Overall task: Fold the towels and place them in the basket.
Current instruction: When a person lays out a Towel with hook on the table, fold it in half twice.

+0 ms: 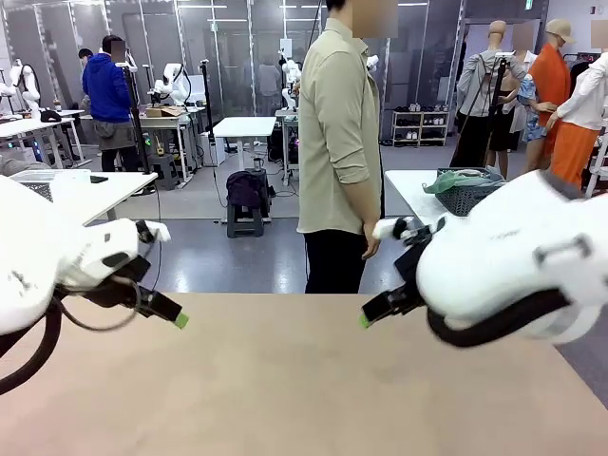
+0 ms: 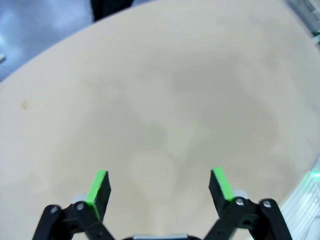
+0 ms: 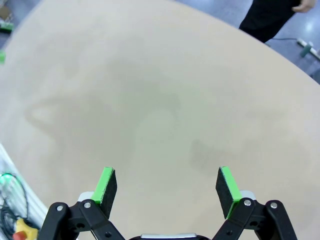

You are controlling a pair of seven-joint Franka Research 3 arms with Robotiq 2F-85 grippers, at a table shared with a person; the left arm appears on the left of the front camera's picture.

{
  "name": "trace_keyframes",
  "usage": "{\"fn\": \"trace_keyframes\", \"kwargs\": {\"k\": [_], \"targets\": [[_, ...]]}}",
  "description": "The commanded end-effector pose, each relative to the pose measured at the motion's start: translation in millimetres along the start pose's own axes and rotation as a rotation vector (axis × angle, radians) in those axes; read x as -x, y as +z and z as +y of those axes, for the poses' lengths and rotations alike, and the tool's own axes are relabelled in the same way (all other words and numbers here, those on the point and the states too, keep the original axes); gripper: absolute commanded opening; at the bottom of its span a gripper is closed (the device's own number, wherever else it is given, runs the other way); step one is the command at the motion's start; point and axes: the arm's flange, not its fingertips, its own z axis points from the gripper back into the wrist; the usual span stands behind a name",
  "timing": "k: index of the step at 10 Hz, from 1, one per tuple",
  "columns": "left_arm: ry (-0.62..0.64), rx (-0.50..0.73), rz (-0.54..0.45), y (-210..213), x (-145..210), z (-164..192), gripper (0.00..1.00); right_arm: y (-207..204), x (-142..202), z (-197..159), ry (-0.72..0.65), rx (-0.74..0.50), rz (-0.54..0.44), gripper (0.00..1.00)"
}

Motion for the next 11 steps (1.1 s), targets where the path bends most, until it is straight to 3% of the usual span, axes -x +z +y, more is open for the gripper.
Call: {"fn": "trace_keyframes", "kwargs": {"k": [1,4,5,7,9,11], "targets": [[0.099,0.197,-0.02,18.5,-0.4,46.8,1.0,28.3,2.3,-39.5,-0.092,-0.129,-0.069,1.0],[0.211,0.533,-0.155,51.1,10.0,70.6,1.0,72.6,20.7,-70.7,-0.326,-0.392,-0.219,1.0],[0.237,0.621,-0.197,59.1,16.5,76.7,1.0,83.4,28.9,-76.6,-0.389,-0.535,-0.258,1.0],[0.307,0.838,-0.25,73.6,36.0,87.2,1.0,107.9,45.8,-82.8,-0.448,-0.745,-0.31,1.0],[0.365,0.972,-0.236,83.5,51.9,94.7,1.0,125.1,59.9,-88.7,-0.481,-0.939,-0.33,1.0],[0.386,1.0,-0.207,90.0,62.2,98.3,1.0,128.5,70.9,-89.7,-0.513,-0.986,-0.264,1.0]]}}
